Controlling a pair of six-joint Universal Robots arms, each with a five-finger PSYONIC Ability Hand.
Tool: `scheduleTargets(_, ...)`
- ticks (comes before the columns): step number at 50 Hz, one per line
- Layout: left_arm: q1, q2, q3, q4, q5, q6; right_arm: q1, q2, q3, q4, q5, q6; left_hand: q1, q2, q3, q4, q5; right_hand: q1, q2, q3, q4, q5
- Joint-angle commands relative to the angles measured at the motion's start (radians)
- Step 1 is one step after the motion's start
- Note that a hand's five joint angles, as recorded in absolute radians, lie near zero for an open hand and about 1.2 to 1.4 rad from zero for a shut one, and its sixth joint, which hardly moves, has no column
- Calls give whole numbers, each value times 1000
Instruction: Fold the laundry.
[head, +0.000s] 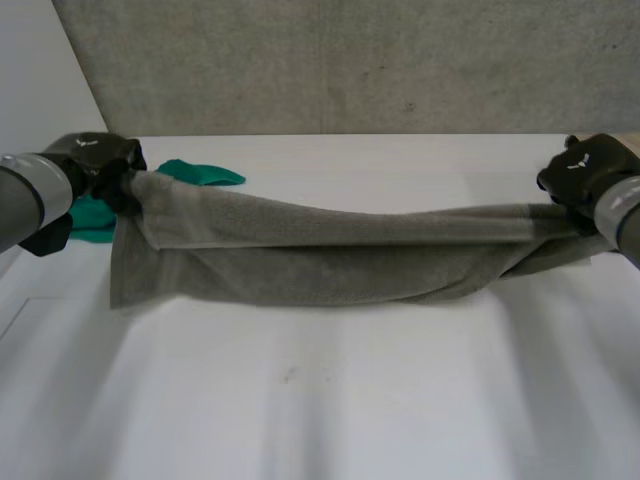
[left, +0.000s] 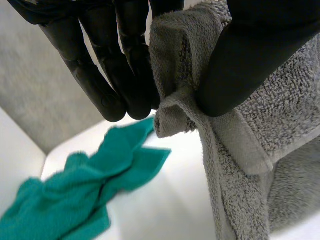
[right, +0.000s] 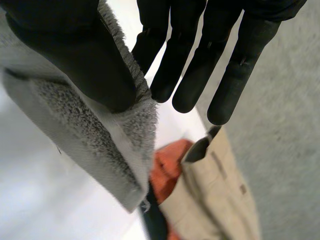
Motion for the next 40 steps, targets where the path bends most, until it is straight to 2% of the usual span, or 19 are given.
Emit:
scheduleTargets(1, 10, -271, 272, -67, -45, 13, 24, 144, -104, -224, 13, -34, 295, 208, 214, 205, 253, 275, 225, 216, 202, 216)
scheduleTargets(5, -10, -370, 485, -95, -25, -13, 37, 226, -221, -393, 33, 15, 295, 208, 214, 205, 253, 275, 225, 216, 202, 216)
scheduleTargets(9, -27, -384, 699, -72, -25, -96, 57, 261, -359, -537, 79, 104, 295, 208, 214, 205, 253, 275, 225, 216, 202, 216)
scheduleTargets(14, -28, -334, 837, 93, -51, -254, 78, 255, -474, -623, 112, 257, 295, 208, 214, 205, 253, 275, 225, 216, 202, 216)
scheduleTargets(20, -31, -294, 752, 177, -87, -308, 86, 252, -476, -580, 96, 308, 295, 208, 214, 205, 253, 275, 225, 216, 202, 216)
scheduleTargets(25, -30, -306, 592, 184, -73, -277, 84, 250, -384, -487, 68, 316, 295, 208, 214, 205, 253, 275, 225, 216, 202, 216)
scheduleTargets(31, -12, -358, 379, 166, -71, -205, 89, 255, -186, -371, 8, 311, 280, 194, 200, 191, 239, 275, 225, 216, 202, 216)
scheduleTargets(33, -7, -377, 339, 157, -76, -184, 90, 266, -143, -358, -3, 311, 201, 115, 121, 112, 160, 275, 225, 216, 202, 216)
scheduleTargets(36, -1, -421, 280, 131, -82, -115, 90, 313, -81, -333, -10, 302, -100, -187, -181, -190, -142, 275, 225, 216, 202, 216)
scheduleTargets(37, -1, -438, 267, 109, -85, -75, 90, 336, -65, -327, -9, 293, -276, -362, -356, -366, -318, 275, 225, 216, 202, 216)
scheduleTargets(40, -5, -449, 253, 68, -88, -18, 90, 368, -60, -315, -3, 271, -456, -543, -536, -546, -498, 275, 225, 216, 202, 216)
